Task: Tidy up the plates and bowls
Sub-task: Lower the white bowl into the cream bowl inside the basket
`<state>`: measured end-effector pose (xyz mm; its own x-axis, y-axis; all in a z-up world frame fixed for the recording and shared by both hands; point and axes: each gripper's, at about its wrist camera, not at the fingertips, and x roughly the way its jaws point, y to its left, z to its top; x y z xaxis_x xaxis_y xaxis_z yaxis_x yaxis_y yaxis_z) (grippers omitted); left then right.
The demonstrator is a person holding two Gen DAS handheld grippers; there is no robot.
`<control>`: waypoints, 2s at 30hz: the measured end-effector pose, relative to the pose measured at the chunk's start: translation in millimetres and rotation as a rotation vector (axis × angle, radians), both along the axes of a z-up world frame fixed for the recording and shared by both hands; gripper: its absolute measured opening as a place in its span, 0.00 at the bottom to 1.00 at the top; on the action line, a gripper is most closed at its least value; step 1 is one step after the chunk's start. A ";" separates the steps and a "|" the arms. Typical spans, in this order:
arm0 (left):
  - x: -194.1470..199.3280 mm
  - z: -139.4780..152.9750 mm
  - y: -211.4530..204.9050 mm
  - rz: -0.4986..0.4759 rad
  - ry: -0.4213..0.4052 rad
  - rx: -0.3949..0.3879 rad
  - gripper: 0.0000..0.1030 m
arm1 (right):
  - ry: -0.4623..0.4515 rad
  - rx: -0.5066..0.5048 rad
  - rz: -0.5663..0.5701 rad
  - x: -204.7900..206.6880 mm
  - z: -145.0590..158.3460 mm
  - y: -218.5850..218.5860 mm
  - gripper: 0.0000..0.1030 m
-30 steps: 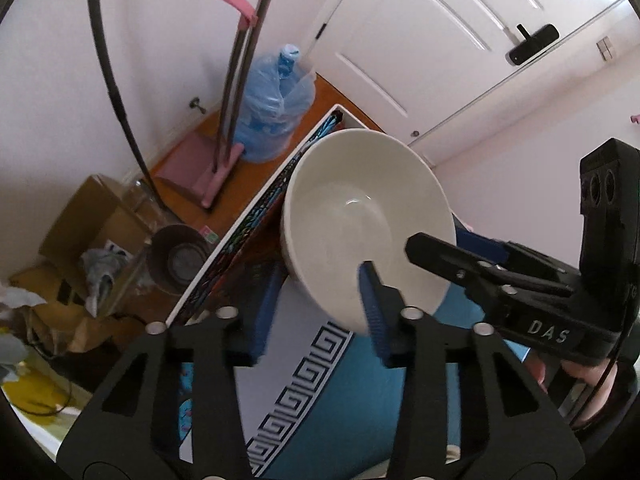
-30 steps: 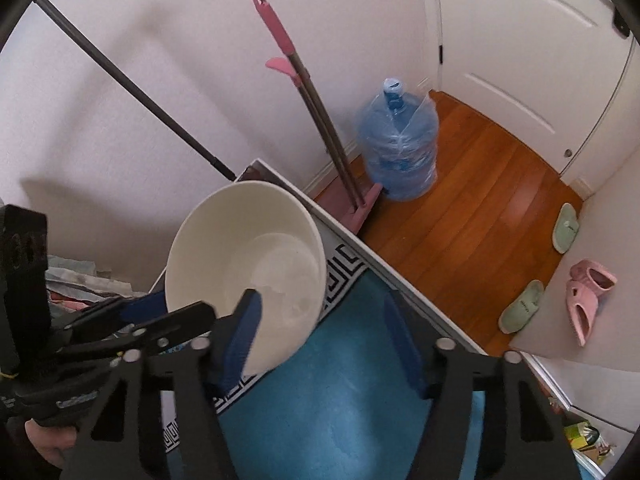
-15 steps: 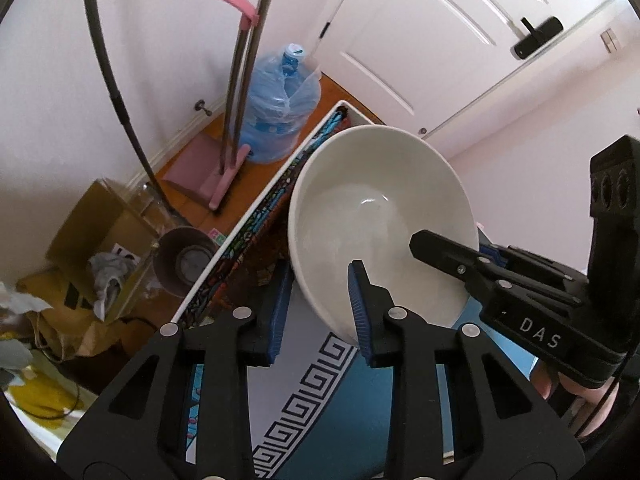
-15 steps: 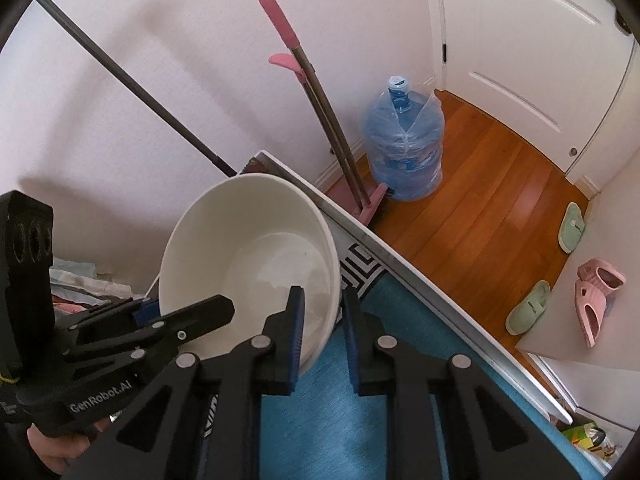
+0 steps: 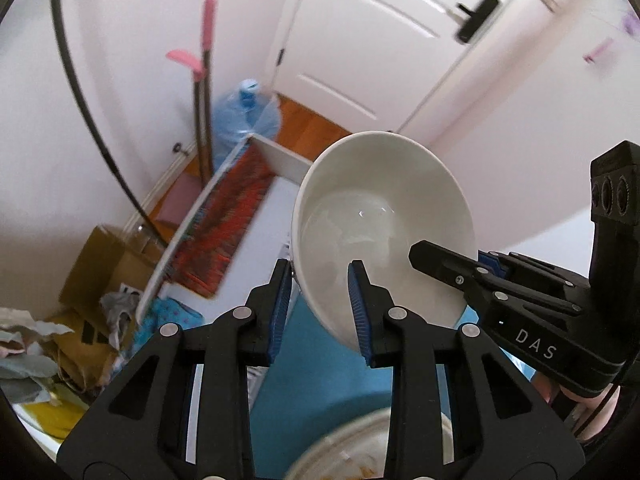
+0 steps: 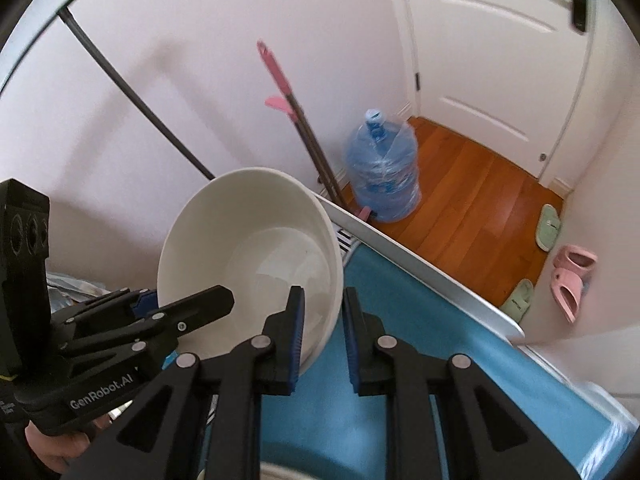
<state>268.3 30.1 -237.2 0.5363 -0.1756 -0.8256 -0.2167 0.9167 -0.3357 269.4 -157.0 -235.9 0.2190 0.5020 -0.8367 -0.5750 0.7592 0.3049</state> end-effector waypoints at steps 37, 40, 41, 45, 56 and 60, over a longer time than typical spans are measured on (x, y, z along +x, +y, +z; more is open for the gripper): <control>-177.2 -24.7 -381.0 -0.599 0.108 0.046 0.26 | 0.046 -0.090 -0.556 -255.5 -12.8 -366.4 0.17; -173.9 -32.6 -386.8 -0.619 0.114 0.082 0.26 | 0.063 -0.086 -0.571 -258.2 -24.8 -372.5 0.17; -172.5 -35.7 -389.3 -0.623 0.113 0.093 0.26 | 0.063 -0.083 -0.574 -257.6 -26.7 -374.5 0.17; -171.6 -36.5 -396.4 -0.636 0.112 0.120 0.26 | 0.065 -0.088 -0.578 -256.4 -31.2 -376.1 0.17; -161.5 -37.7 -406.6 -0.670 0.107 0.223 0.26 | 0.074 -0.111 -0.575 -252.5 -35.9 -375.6 0.17; -160.4 -36.8 -410.8 -0.681 0.101 0.260 0.26 | 0.080 -0.118 -0.579 -252.2 -37.4 -373.1 0.17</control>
<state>107.9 -380.8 -273.9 0.2967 -0.2347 -0.9257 0.4111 0.9063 -0.0980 17.2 -530.1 -273.4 0.3637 0.2219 -0.9047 -0.0358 0.9738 0.2245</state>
